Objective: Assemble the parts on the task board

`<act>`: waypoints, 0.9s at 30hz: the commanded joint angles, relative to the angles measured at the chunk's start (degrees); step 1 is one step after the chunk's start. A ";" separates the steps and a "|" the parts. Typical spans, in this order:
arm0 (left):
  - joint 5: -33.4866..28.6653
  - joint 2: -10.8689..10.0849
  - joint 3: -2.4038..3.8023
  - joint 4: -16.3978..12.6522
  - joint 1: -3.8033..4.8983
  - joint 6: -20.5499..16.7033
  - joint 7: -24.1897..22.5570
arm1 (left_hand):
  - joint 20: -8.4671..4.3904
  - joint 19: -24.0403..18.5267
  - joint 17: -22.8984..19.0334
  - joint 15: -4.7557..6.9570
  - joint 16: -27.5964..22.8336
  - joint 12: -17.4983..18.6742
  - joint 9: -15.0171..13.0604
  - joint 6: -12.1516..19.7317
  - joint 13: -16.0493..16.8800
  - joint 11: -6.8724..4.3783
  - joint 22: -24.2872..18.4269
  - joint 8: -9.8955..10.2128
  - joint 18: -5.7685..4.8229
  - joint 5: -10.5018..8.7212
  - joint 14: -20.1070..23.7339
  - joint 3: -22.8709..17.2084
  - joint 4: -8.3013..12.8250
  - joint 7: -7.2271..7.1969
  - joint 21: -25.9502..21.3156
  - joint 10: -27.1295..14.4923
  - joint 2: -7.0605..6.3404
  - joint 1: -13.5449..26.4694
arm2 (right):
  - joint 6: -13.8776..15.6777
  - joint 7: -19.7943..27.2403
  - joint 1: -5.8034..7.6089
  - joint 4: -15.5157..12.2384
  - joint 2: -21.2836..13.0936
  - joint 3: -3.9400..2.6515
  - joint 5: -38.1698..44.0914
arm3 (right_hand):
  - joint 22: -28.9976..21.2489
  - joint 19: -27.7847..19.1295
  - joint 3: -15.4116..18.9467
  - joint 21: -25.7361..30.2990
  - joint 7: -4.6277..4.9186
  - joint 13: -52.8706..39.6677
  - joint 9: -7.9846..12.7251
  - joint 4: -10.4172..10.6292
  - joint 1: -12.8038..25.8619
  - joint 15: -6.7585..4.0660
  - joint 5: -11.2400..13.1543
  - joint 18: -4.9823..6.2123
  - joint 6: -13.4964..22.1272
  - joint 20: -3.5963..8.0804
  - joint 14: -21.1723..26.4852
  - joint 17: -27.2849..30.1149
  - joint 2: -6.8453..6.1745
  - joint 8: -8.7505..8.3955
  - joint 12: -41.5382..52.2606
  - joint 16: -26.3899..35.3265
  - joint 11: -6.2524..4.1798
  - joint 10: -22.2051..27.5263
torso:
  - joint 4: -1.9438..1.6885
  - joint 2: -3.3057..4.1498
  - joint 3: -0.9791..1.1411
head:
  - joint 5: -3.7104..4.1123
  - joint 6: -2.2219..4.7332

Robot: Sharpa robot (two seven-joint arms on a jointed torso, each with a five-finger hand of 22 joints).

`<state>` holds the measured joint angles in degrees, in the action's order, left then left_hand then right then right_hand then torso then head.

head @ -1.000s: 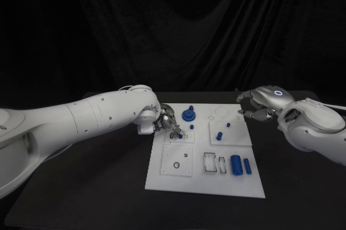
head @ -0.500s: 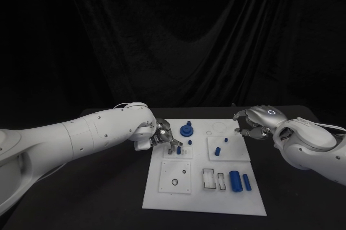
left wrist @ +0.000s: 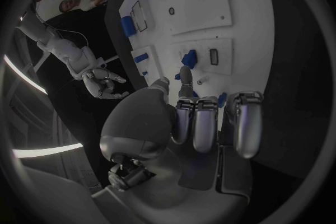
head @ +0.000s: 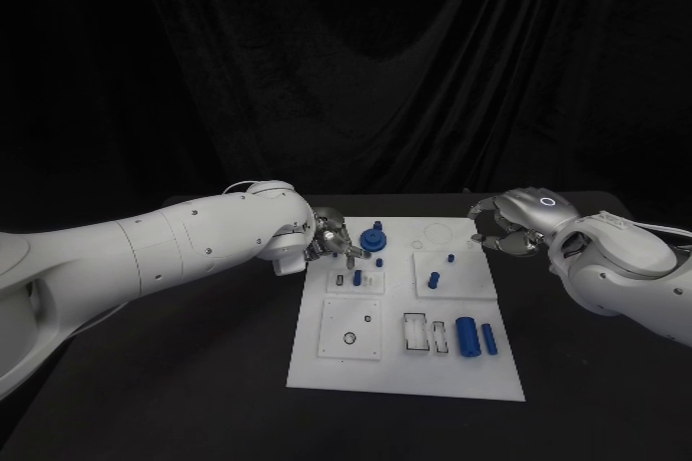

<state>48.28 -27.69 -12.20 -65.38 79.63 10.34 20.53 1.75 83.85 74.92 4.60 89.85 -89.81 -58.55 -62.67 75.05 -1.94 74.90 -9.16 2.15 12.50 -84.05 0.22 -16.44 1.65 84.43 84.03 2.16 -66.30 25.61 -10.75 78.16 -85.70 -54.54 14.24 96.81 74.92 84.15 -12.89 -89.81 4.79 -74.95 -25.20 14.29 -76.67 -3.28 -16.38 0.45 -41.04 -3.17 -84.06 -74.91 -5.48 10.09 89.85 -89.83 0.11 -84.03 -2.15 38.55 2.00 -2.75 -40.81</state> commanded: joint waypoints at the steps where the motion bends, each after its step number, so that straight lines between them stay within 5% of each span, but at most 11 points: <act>1: 2.77 0.11 0.04 -0.39 -0.09 -3.15 -1.63 | -0.37 2.98 15.08 0.51 0.15 -0.19 0.39 0.58 14.95 -0.38 11.54 0.52 -0.53 0.80 -5.95 0.22 0.05 0.05 0.12 5.97 0.72 -0.21 | 0.81 -0.18 -0.14 -0.09 -0.06 -0.05 0.10 | 14.89 5.52 -0.16 0.28 -0.02 -14.82 0.08 -0.03 0.02 -0.44 0.06 -0.31 -0.45 0.35 -5.94 -15.09 0.46 -0.10 -0.05 -0.17 -0.51 -5.71 | 0.10 -0.25 -0.15 | -0.31 -1.09; 14: 6.88 0.91 0.04 -0.31 -0.37 -3.99 1.51 | -0.41 3.08 15.08 0.55 0.15 -0.19 1.93 0.04 14.95 -0.44 11.65 1.56 -0.55 4.07 -5.95 -0.29 0.56 -0.06 0.13 5.97 0.54 -2.22 | 0.75 -0.36 -0.14 -0.34 -0.15 -0.05 0.10 | 14.89 5.52 -0.17 0.27 -0.02 -14.82 0.09 -0.03 0.06 -0.44 0.07 -0.31 -0.53 0.36 -5.94 -15.09 0.47 -0.09 -0.05 -0.17 -0.52 -5.70 | -0.10 -0.01 0.00 | 0.11 -2.42; 27: 8.78 1.52 0.04 0.19 -0.58 -3.31 3.32 | -0.65 3.23 15.08 0.85 0.15 -0.19 1.39 -1.45 14.95 -0.82 11.79 0.64 -0.59 4.68 -5.95 -0.53 0.76 -0.52 0.26 5.97 0.13 -3.13 | 0.70 -0.59 -0.12 -0.72 -0.47 -0.06 0.10 | 14.90 5.53 -0.25 0.26 -0.05 -14.82 0.12 -0.13 -0.01 -0.45 0.06 -0.31 -0.68 0.37 -5.94 -15.09 0.49 -0.10 -0.05 -0.17 -0.53 -5.71 | 0.04 -0.12 -0.06 | 0.01 -3.30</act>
<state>55.54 -26.33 -12.21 -65.21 79.15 6.82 23.21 1.54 84.06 74.91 5.03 89.85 -89.81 -57.07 -63.69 75.05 -2.33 74.90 -8.29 2.15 16.95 -84.05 -0.27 -15.96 1.04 84.43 84.05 2.26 -68.86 25.62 -10.78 78.15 -86.23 -54.91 14.23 96.77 74.91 84.15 -12.89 -89.81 4.78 -74.93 -25.14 14.30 -76.66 -3.27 -16.38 0.45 -41.44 -3.17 -84.06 -74.90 -5.48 10.09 89.85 -89.83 0.11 -84.03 -2.08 38.51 1.96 -2.86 -43.93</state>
